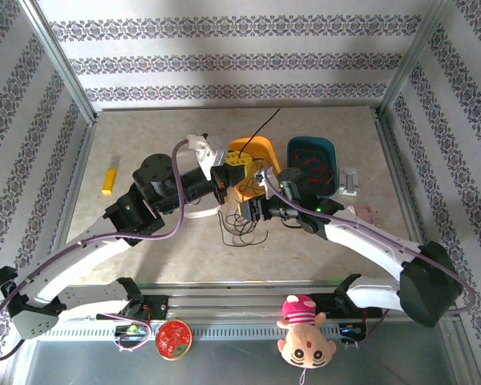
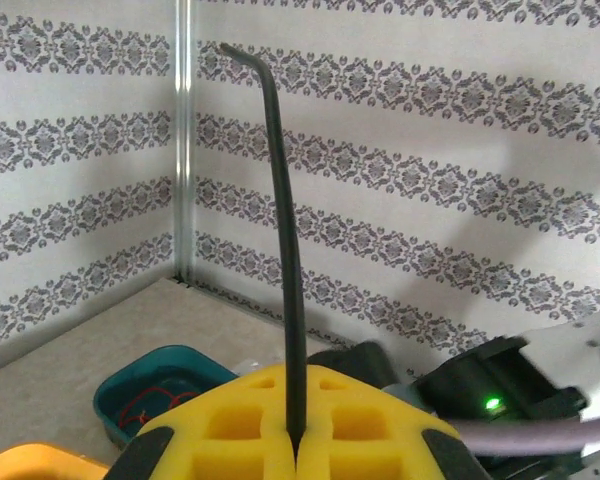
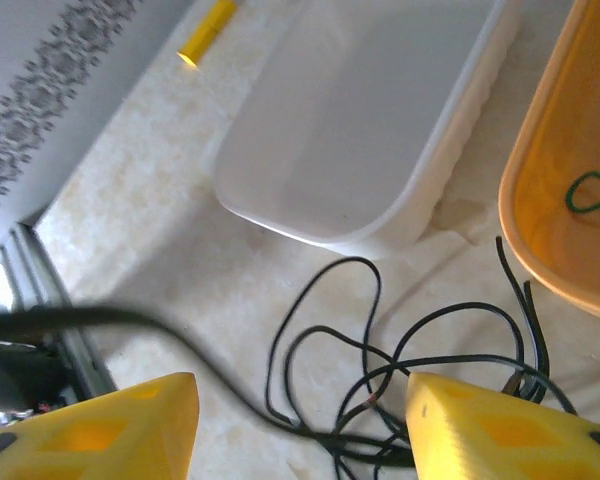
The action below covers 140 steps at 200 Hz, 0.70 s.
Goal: Untangle the cables
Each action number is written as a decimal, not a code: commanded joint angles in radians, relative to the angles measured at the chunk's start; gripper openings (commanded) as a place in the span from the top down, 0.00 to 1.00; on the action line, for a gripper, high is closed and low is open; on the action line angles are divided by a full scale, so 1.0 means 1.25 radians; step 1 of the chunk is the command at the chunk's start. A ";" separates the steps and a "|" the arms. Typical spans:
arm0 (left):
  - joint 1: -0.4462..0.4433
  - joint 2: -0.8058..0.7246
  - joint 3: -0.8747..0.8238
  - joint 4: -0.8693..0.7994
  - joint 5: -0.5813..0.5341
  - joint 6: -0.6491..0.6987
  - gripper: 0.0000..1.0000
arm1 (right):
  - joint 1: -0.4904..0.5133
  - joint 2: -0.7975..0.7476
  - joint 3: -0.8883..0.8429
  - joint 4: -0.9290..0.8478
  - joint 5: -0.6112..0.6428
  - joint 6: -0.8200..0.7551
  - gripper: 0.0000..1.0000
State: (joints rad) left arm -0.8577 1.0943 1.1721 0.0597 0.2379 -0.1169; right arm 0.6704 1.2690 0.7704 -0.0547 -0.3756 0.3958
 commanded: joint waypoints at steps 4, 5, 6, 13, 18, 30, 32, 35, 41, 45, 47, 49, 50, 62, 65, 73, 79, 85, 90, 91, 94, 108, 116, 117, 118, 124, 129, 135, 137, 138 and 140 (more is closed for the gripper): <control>-0.013 -0.013 0.023 0.072 0.032 -0.026 1.00 | 0.012 0.062 0.010 -0.010 0.128 0.001 0.43; -0.013 -0.013 0.022 0.072 0.032 -0.026 1.00 | 0.011 0.064 0.010 -0.011 0.135 0.004 0.43; -0.013 -0.014 0.023 0.073 0.032 -0.026 1.00 | 0.011 0.066 0.009 -0.012 0.142 0.005 0.43; -0.013 -0.018 0.023 0.076 0.033 -0.026 1.00 | 0.011 0.080 0.005 -0.015 0.190 0.022 0.43; -0.013 -0.021 0.023 0.078 0.031 -0.026 1.00 | 0.007 0.088 0.002 -0.020 0.227 0.036 0.44; -0.013 -0.033 0.026 0.079 0.023 -0.021 1.00 | -0.008 0.097 -0.011 -0.024 0.265 0.068 0.44; -0.013 -0.035 0.026 0.078 0.019 -0.020 1.00 | -0.011 0.098 -0.015 -0.023 0.267 0.071 0.44; -0.013 -0.039 0.027 0.078 0.011 -0.017 1.00 | -0.015 0.098 -0.019 -0.023 0.270 0.080 0.44; -0.013 -0.048 0.025 0.079 -0.006 -0.011 1.00 | -0.024 0.098 -0.029 -0.024 0.274 0.095 0.44; -0.013 -0.055 0.022 0.082 -0.024 -0.006 1.00 | -0.030 0.097 -0.036 -0.024 0.270 0.102 0.44; -0.013 -0.059 0.020 0.086 -0.035 -0.004 1.00 | -0.033 0.096 -0.040 -0.023 0.268 0.104 0.44; -0.013 -0.064 0.018 0.090 -0.046 -0.003 1.00 | -0.035 0.095 -0.042 -0.024 0.264 0.105 0.44; -0.013 -0.066 0.016 0.092 -0.052 -0.002 1.00 | -0.036 0.094 -0.045 -0.024 0.263 0.106 0.44; -0.013 -0.100 -0.006 0.123 -0.125 0.016 1.00 | -0.047 0.085 -0.067 -0.030 0.258 0.112 0.44; -0.013 -0.109 -0.010 0.129 -0.143 0.023 1.00 | -0.051 0.081 -0.073 -0.032 0.256 0.113 0.44; -0.013 -0.132 -0.022 0.142 -0.189 0.042 1.00 | -0.060 0.071 -0.088 -0.038 0.251 0.114 0.44; -0.013 -0.146 -0.027 0.147 -0.217 0.058 1.00 | -0.067 0.066 -0.099 -0.045 0.248 0.118 0.44; -0.013 -0.160 -0.030 0.151 -0.239 0.072 1.00 | -0.076 0.059 -0.110 -0.050 0.245 0.123 0.44; -0.014 -0.168 -0.034 0.153 -0.256 0.080 1.00 | -0.083 0.053 -0.120 -0.051 0.238 0.127 0.44; -0.014 -0.170 -0.034 0.154 -0.259 0.081 1.00 | -0.085 0.052 -0.122 -0.051 0.238 0.127 0.44; -0.013 -0.173 -0.035 0.155 -0.266 0.083 1.00 | -0.090 0.048 -0.128 -0.051 0.235 0.130 0.44; -0.013 -0.180 -0.035 0.150 -0.281 0.096 1.00 | -0.107 0.023 -0.151 -0.049 0.231 0.134 0.44; -0.013 -0.177 -0.031 0.139 -0.289 0.097 1.00 | -0.115 0.009 -0.157 -0.048 0.225 0.133 0.44; -0.013 -0.176 -0.030 0.138 -0.290 0.097 1.00 | -0.116 0.007 -0.157 -0.048 0.224 0.133 0.44; -0.013 -0.175 -0.030 0.136 -0.292 0.097 1.00 | -0.116 0.005 -0.157 -0.048 0.224 0.132 0.44; -0.013 -0.170 -0.026 0.129 -0.306 0.096 1.00 | -0.120 -0.005 -0.159 -0.050 0.219 0.131 0.44; -0.013 -0.164 -0.023 0.121 -0.325 0.096 1.00 | -0.123 -0.013 -0.158 -0.051 0.212 0.128 0.44; -0.013 -0.155 -0.019 0.111 -0.353 0.095 1.00 | -0.124 -0.022 -0.156 -0.049 0.203 0.124 0.44; -0.013 -0.153 -0.018 0.108 -0.364 0.094 1.00 | -0.124 -0.026 -0.156 -0.049 0.199 0.120 0.44; -0.013 -0.151 -0.017 0.105 -0.370 0.094 1.00 | -0.123 -0.028 -0.155 -0.049 0.198 0.118 0.44; -0.013 -0.147 -0.016 0.102 -0.379 0.093 1.00 | -0.123 -0.031 -0.155 -0.048 0.195 0.115 0.44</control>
State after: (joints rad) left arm -0.8585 0.8639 1.1427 0.2016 -0.0929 -0.0322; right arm 0.5232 1.2877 0.5785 -0.1165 -0.0978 0.5449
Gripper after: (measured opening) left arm 0.039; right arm 0.560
